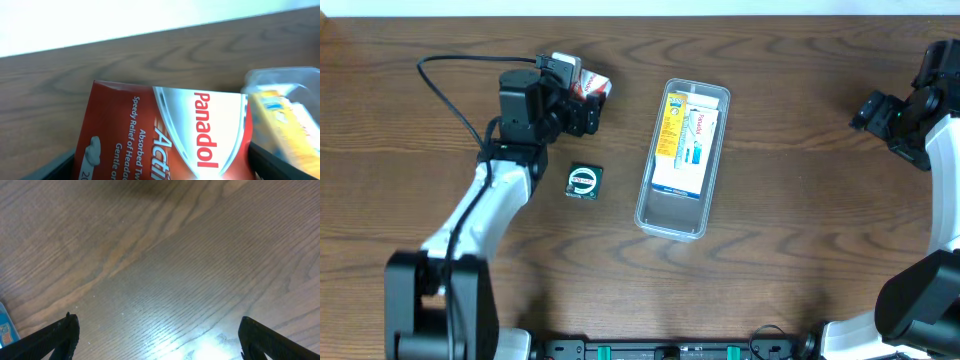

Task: Pack container
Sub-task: 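Lift the red box and carry it over the container, then lower the red box into the container's near end and release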

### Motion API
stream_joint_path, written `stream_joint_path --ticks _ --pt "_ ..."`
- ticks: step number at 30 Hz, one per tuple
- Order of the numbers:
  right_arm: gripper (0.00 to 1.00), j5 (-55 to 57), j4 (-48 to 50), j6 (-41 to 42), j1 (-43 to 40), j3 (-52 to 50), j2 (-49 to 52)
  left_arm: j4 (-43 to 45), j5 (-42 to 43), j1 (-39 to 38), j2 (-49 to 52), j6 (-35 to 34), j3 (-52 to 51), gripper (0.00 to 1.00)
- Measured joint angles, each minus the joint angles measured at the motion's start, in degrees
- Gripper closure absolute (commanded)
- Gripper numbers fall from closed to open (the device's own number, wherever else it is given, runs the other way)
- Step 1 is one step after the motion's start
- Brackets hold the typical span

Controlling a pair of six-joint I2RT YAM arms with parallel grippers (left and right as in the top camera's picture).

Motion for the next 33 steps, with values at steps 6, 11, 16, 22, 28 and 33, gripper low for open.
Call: stream_joint_path --ticks 6,11,16,22,28,33 --pt "0.01 0.0 0.0 0.0 0.0 0.0 0.0 -8.3 -0.5 -6.3 -6.1 0.0 0.0 0.15" --pt "0.01 0.0 0.0 0.0 0.0 0.0 0.0 -16.3 -4.3 -12.7 -8.8 0.0 0.0 0.15" --pt "0.01 0.0 0.0 0.0 0.0 0.0 0.0 -21.0 -6.7 -18.0 -9.2 0.0 0.0 0.15" --pt "0.01 0.0 0.0 0.0 0.0 0.0 0.0 -22.6 -8.2 -24.0 -9.2 0.0 0.0 0.15" --pt "0.01 0.0 0.0 0.0 0.0 0.0 0.0 -27.7 -13.9 -29.9 -11.0 -1.8 0.0 0.15" --pt "0.01 0.0 0.0 0.0 0.0 0.0 0.0 -30.4 -17.4 -33.5 -14.2 -6.6 0.0 0.15"
